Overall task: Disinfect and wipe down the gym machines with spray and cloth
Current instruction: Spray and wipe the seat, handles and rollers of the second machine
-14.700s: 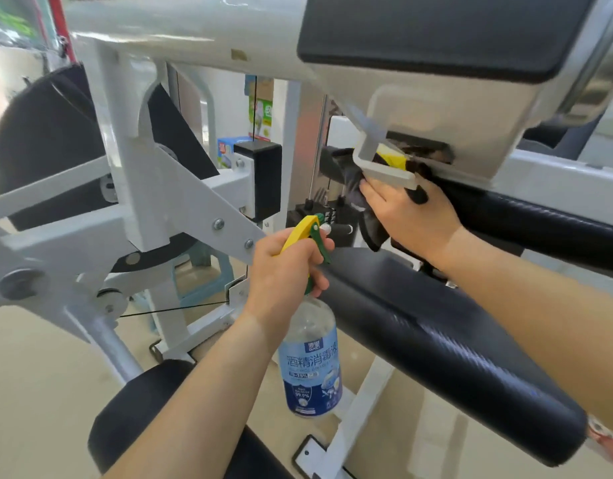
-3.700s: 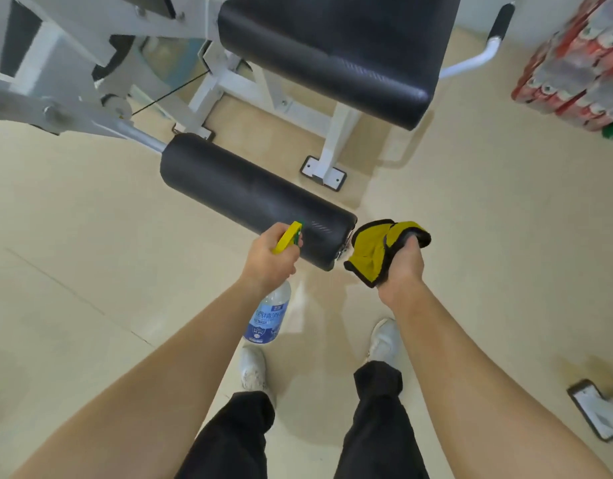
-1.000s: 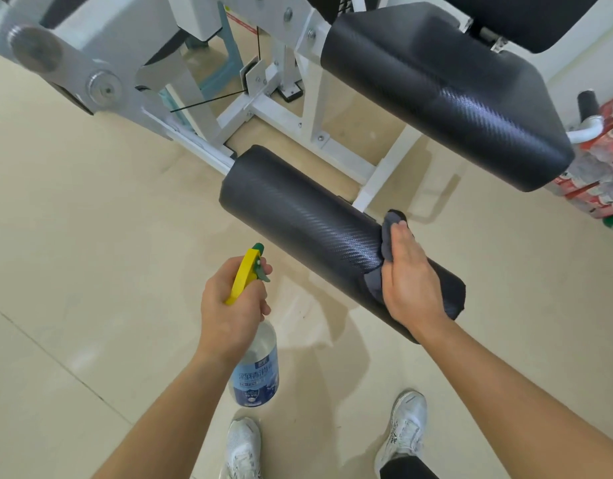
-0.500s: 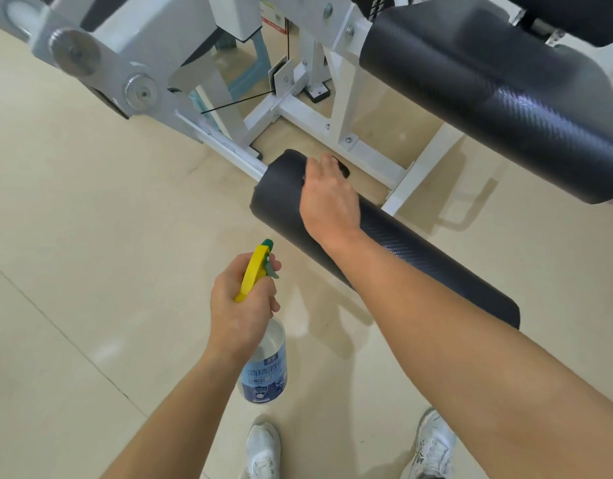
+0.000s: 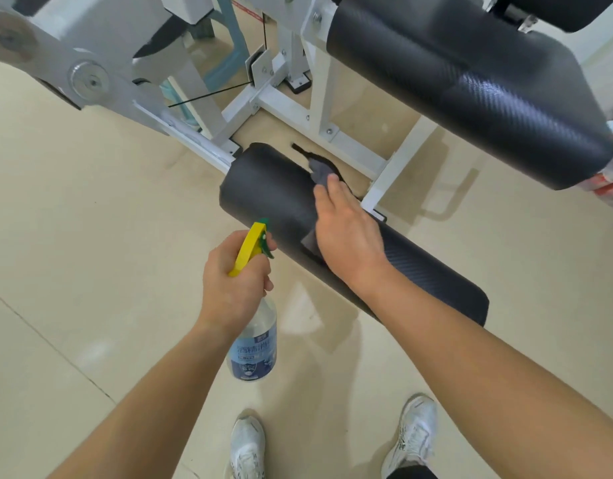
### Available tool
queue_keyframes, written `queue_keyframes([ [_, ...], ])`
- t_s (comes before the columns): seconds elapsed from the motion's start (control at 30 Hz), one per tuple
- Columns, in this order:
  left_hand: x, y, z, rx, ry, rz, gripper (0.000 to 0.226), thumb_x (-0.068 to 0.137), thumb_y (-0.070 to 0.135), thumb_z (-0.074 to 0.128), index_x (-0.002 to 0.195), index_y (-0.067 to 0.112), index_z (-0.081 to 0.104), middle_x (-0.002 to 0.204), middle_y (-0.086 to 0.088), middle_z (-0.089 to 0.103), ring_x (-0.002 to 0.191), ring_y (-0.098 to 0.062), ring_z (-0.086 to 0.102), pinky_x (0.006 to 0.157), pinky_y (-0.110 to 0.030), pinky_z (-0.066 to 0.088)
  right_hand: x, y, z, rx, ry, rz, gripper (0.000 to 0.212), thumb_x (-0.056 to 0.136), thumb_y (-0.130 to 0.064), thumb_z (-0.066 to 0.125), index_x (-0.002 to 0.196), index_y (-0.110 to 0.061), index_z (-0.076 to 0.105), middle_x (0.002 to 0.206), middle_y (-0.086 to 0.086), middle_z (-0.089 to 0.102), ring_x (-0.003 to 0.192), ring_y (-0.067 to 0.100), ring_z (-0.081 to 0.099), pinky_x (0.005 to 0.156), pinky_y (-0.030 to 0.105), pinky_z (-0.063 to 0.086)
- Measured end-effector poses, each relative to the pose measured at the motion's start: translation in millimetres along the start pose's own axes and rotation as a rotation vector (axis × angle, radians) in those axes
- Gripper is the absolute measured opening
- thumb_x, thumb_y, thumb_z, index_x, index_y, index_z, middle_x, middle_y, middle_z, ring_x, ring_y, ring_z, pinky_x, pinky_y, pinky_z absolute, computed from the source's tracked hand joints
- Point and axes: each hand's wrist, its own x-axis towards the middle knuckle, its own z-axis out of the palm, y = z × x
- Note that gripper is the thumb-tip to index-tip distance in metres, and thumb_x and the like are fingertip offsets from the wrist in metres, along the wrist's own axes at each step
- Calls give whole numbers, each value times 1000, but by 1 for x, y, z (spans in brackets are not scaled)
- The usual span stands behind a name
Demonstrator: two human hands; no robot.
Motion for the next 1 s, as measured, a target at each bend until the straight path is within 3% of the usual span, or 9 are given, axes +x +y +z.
queue_keyframes([
  [0.23,-13,10,23,-12,-80,40,34,85,-10,48,96,11,72,86,-6,68,56,-16,56,54,-20,48,-108,77,-6,12,-46,238,63,81,5,64,142,-1,50,153,21,41,136,33,50,96,39,52],
  [0.4,-20,5,12,-38,-59,23,35,85,-9,48,96,12,72,80,-4,66,53,-14,55,53,-21,48,-143,96,-10,88,-46,459,56,89,1,51,145,-7,50,157,14,38,128,36,56,92,45,52],
  [0.5,-21,2,1,-13,-66,15,35,85,-9,48,95,14,73,75,-2,63,52,-13,55,53,-21,48,-130,82,-8,128,49,541,52,92,-1,40,143,-2,49,155,17,40,129,38,54,96,47,49],
  [0.63,-15,-1,-16,-37,-61,24,36,83,-10,46,92,15,72,92,-13,69,54,-16,55,56,-24,50,-63,18,8,159,180,353,41,89,5,47,129,2,54,150,21,44,140,32,43,106,43,44],
  [0.77,-4,-2,-39,-70,-22,27,36,82,-10,47,92,15,70,99,-11,72,53,-16,54,56,-29,50,34,-53,19,221,199,208,41,97,-2,44,137,0,49,155,23,37,146,34,32,117,40,31],
  [0.87,4,-5,-58,-68,-11,30,36,82,-11,46,93,13,70,98,-6,73,53,-17,53,54,-26,48,85,-88,19,166,210,159,43,100,-3,35,142,0,44,156,24,35,147,34,31,118,39,30],
  [1.0,10,-7,-78,-25,-12,22,37,81,-11,46,94,13,70,98,-4,74,53,-18,52,54,-27,47,77,-83,20,129,139,86,51,101,-4,35,152,-2,30,163,20,21,151,29,21,122,36,25],
])
